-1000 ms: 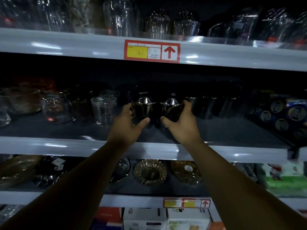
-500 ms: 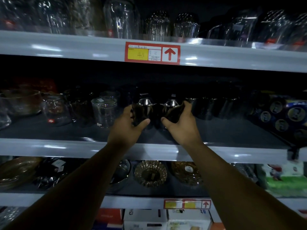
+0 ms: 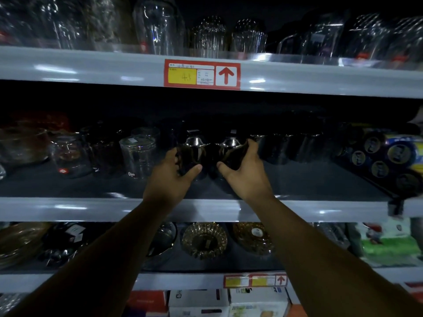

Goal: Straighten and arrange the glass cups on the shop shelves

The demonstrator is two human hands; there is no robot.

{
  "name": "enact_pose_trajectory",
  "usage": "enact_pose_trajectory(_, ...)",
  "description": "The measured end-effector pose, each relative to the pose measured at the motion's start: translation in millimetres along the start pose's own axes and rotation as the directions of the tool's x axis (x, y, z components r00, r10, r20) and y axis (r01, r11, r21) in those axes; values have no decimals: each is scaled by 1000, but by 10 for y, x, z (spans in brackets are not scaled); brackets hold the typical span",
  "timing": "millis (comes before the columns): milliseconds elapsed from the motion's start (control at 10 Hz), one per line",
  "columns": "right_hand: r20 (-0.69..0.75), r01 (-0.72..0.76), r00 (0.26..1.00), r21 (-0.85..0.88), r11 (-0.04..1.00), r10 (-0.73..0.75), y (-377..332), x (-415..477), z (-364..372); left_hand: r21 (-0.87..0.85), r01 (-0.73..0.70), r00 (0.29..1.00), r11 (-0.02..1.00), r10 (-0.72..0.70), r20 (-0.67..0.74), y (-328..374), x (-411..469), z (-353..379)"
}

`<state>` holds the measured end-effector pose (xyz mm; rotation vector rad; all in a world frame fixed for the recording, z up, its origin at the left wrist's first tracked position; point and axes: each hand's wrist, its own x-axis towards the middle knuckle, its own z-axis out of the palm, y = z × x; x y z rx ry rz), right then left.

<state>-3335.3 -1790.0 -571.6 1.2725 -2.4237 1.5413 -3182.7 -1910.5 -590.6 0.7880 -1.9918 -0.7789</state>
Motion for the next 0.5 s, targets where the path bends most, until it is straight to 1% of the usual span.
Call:
enact_pose_trajectory(100, 7, 2, 1000, -45, 999, -2, -26, -9, -25, 24, -9, 1000, 1000, 9, -11, 19, 2, -2)
enact_pose_trajectory(300, 94, -7, 995, -155, 988, 22, -161, -28, -168, 104, 30, 998, 994, -36, 55, 115, 3, -81)
enact_pose_trajectory(400, 165, 32, 986, -269, 963, 13, -315, -255, -357, 221, 39, 997, 974, -51, 49, 310, -146, -252)
enact_pose_trajectory(500, 166, 132, 984, -380, 916, -73, -435, -504, -580, 359, -42, 993, 932, -2, 121, 512, -366, -456)
